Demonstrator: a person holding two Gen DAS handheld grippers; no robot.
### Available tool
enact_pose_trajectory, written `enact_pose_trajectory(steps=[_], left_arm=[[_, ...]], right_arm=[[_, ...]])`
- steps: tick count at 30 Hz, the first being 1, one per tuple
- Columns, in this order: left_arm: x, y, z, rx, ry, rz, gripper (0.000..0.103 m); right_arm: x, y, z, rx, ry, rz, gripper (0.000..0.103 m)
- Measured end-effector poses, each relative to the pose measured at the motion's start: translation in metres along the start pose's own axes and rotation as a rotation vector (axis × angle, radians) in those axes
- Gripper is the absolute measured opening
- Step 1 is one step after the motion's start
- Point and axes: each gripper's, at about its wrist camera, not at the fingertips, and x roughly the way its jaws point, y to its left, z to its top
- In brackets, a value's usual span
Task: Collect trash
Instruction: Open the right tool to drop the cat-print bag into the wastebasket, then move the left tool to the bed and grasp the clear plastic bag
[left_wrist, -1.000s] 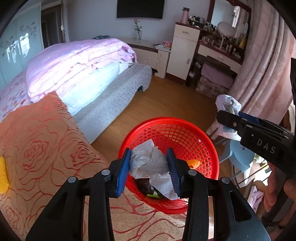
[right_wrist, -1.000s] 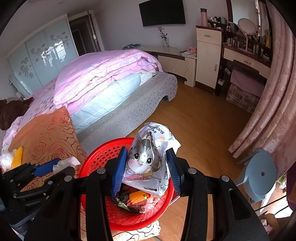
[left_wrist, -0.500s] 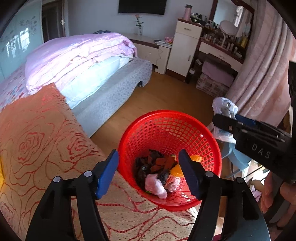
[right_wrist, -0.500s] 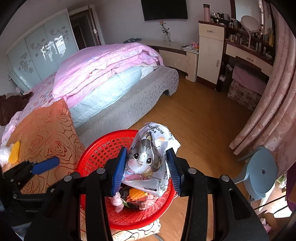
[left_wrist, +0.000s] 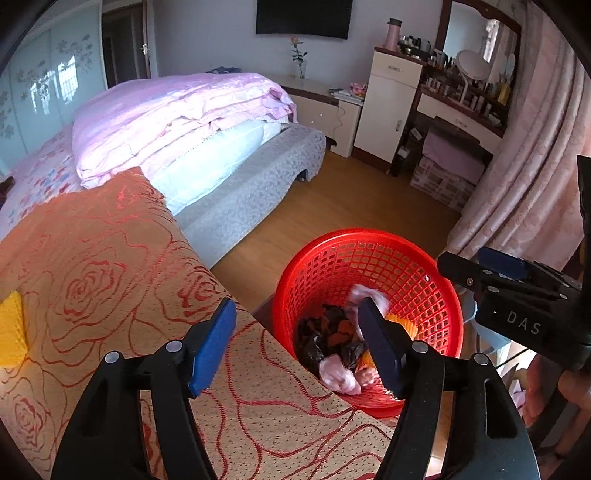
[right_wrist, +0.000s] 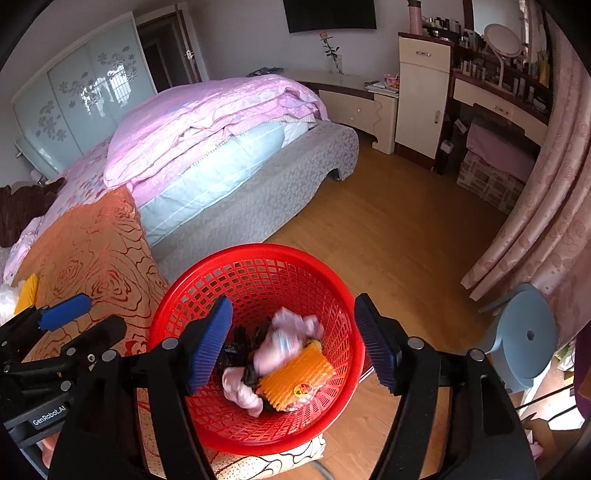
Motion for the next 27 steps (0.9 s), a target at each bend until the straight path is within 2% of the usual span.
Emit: enact_pose_trajectory(steps=[5, 14, 23, 27], left_arm=[[-0.007, 0.004, -0.001, -0.011, -0.017, 0.01, 0.07], [-0.025, 0.027, -0.008, -0.046, -0.039, 0.051, 0.073], [-0.061, 0.079, -0.016, -0.098, -0.079, 0.185, 0.075], [-0.08, 0.122, -0.019, -0.166, -0.089, 0.265, 0.075]], right_arm=[[-0.004, 0.001, -0.001, 0.0, -0.016, 0.007, 0.067], [-0.009, 0.011, -0.002, -0.017, -0.047, 0.022, 0.076], [-0.018, 0.04, -0.009, -0.078, -0.075, 0.058, 0.079], [-0.023, 0.057, -0.013, -0.114, -0.076, 0.085, 0.079]])
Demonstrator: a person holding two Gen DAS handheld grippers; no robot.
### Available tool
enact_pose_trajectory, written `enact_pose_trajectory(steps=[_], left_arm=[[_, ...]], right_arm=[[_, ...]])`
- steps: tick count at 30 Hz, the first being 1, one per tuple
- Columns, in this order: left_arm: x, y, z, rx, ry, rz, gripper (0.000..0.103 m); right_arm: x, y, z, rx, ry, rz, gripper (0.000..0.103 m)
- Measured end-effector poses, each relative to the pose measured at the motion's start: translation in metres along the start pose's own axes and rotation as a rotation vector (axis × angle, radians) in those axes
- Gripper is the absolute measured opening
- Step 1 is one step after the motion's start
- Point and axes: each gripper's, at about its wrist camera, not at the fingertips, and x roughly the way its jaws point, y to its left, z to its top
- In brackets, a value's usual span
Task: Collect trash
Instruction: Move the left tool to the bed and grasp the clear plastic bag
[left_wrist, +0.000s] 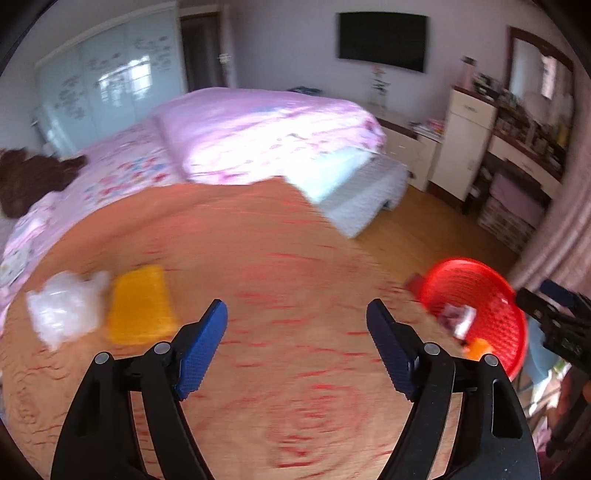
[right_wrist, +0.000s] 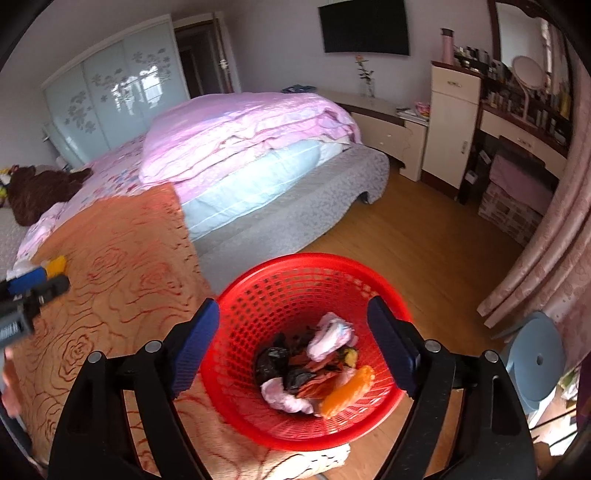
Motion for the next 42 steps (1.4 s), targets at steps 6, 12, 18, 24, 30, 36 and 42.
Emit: enact_pose_trajectory(steps=[6, 12, 18, 24, 30, 36, 42], left_arm=[[-0.009, 0.091, 0.007, -0.116, -0.012, 0.199, 0.075], [-0.004, 0.163, 0.014, -0.179, -0.003, 0.343, 0.075], [0.02, 0.194, 0.008, -0.212, 0.064, 0.311, 0.075], [0.03, 0.202, -0.006, -0.211, 0.069, 0.277, 0.063], [0.026, 0.201, -0.014, -0.198, 0.043, 0.259, 0.043], [0.013, 0.198, -0.024, -0.209, 0.031, 0.245, 0.036], [-0.008, 0.202, -0.034, -0.229, -0.001, 0.247, 0.035]], right_arm=[[-0.004, 0.024, -0.003, -0.052, 0.003, 0.025, 0.079], [-0.006, 0.043, -0.005, -0.078, 0.01, 0.049, 0.079], [-0.006, 0.063, -0.002, -0.102, 0.014, 0.083, 0.079], [-0.002, 0.093, 0.004, -0.13, 0.027, 0.127, 0.079], [0.003, 0.142, 0.013, -0.199, 0.025, 0.186, 0.079], [0.017, 0.2, 0.024, -0.276, 0.024, 0.253, 0.079], [0.039, 0.26, 0.032, -0.333, 0.054, 0.314, 0.079]])
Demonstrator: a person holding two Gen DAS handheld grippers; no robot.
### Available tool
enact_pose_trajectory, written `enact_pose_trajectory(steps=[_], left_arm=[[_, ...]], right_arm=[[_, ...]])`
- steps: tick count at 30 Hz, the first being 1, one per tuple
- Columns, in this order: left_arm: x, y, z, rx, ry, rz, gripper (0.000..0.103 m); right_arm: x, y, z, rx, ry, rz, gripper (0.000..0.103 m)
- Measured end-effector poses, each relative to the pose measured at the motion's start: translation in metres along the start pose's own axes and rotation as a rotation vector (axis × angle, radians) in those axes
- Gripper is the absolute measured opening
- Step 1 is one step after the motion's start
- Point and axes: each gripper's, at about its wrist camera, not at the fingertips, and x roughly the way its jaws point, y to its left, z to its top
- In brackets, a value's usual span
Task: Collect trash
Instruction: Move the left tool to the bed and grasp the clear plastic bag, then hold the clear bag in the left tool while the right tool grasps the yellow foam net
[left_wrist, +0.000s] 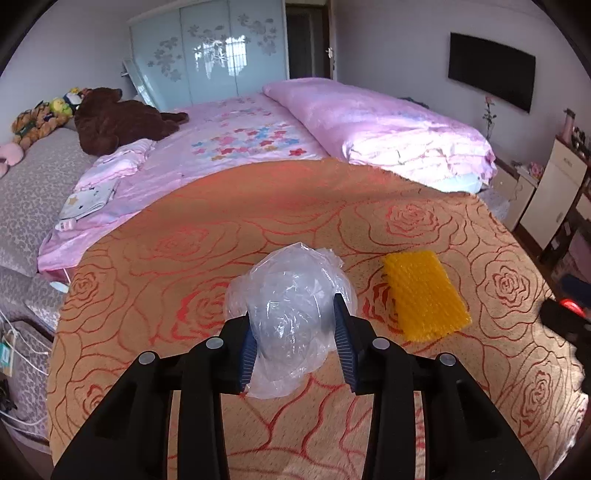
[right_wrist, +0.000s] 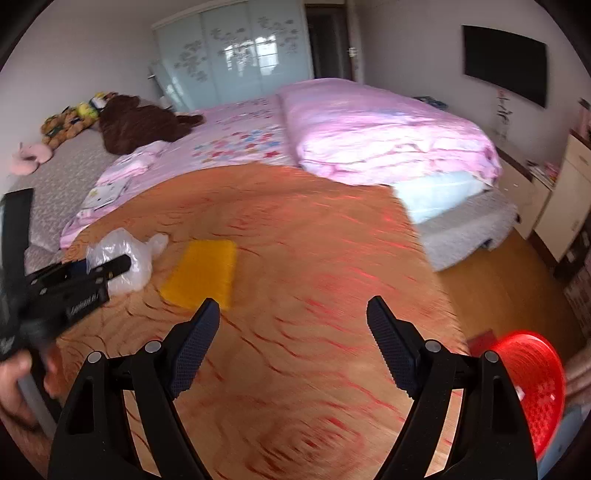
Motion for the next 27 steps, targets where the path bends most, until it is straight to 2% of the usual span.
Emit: enact_pose_trajectory(steps=[4, 9, 14, 17, 27], left_arm=[[-0.013, 0.01, -0.001, -0.022, -0.023, 0.019, 0.035], [-0.02, 0.021, -0.005, -0.035, -0.027, 0.044, 0.035], [-0.016, 0.033, -0.01, -0.066, -0.007, 0.044, 0.035], [-0.014, 0.035, -0.011, -0.07, -0.001, 0.045, 0.035], [-0.014, 0.037, -0.016, -0.07, 0.001, 0.047, 0.035]], right_arm=[[0.028, 0.026, 0.009, -0.04, 0.039, 0.025, 0.079], [0.058, 0.046, 0.017, -0.023, 0.091, 0.063, 0.079], [0.083, 0.072, 0.02, -0.076, 0.122, 0.042, 0.078], [0.092, 0.078, 0.019, -0.117, 0.144, 0.013, 0.063], [0.087, 0.081, 0.012, -0.198, 0.1, -0.019, 0.036]])
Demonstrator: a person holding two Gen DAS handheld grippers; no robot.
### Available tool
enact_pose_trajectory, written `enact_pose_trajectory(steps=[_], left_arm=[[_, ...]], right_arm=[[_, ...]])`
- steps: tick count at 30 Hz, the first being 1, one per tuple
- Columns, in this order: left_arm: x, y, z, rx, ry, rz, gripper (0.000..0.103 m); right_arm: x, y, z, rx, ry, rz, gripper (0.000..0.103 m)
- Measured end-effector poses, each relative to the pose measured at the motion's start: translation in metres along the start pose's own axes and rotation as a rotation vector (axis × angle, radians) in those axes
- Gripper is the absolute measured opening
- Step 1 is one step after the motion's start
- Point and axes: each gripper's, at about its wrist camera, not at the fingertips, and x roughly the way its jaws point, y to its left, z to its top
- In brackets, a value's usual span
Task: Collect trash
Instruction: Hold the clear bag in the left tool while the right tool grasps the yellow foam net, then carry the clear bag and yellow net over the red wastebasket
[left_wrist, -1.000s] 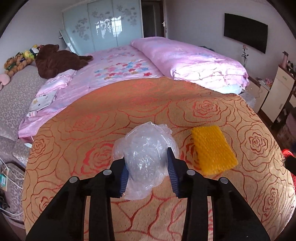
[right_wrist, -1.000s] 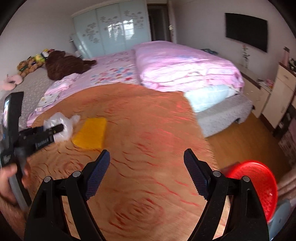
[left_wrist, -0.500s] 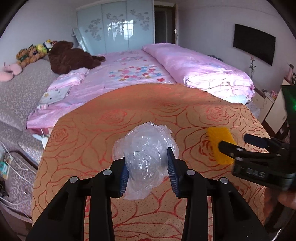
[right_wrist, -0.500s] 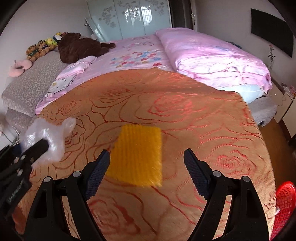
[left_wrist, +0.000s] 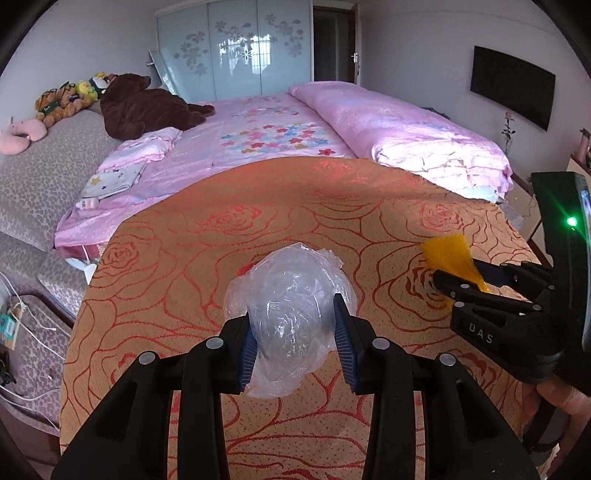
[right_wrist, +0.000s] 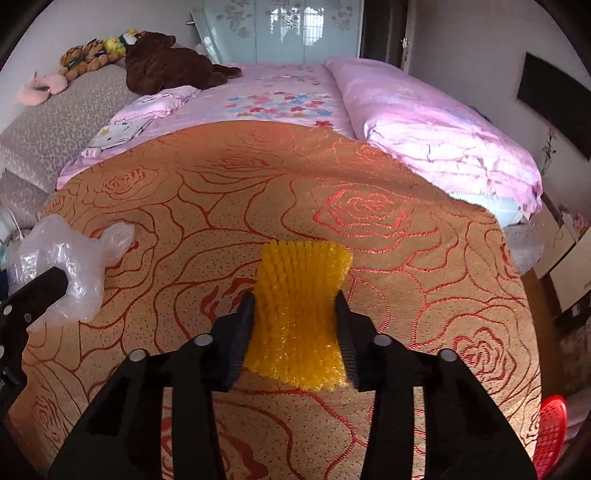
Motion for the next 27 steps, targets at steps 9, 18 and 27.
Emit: enact_pose_trajectory(steps=[9, 18, 27], left_arm=[[-0.01, -0.01, -0.008, 0.013, -0.009, -0.008, 0.035], [-0.023, -0.034, -0.014, 0.052, -0.024, -0.038, 0.035], [-0.032, -0.076, -0.019, 0.109, -0.032, -0.083, 0.035]], right_arm=[[-0.024, -0.008, -0.018, 0.027, -0.039, 0.022, 0.025], [-0.056, -0.038, -0.04, 0.099, -0.067, 0.034, 0.023], [-0.082, -0.078, -0.072, 0.182, -0.072, -0.006, 0.023]])
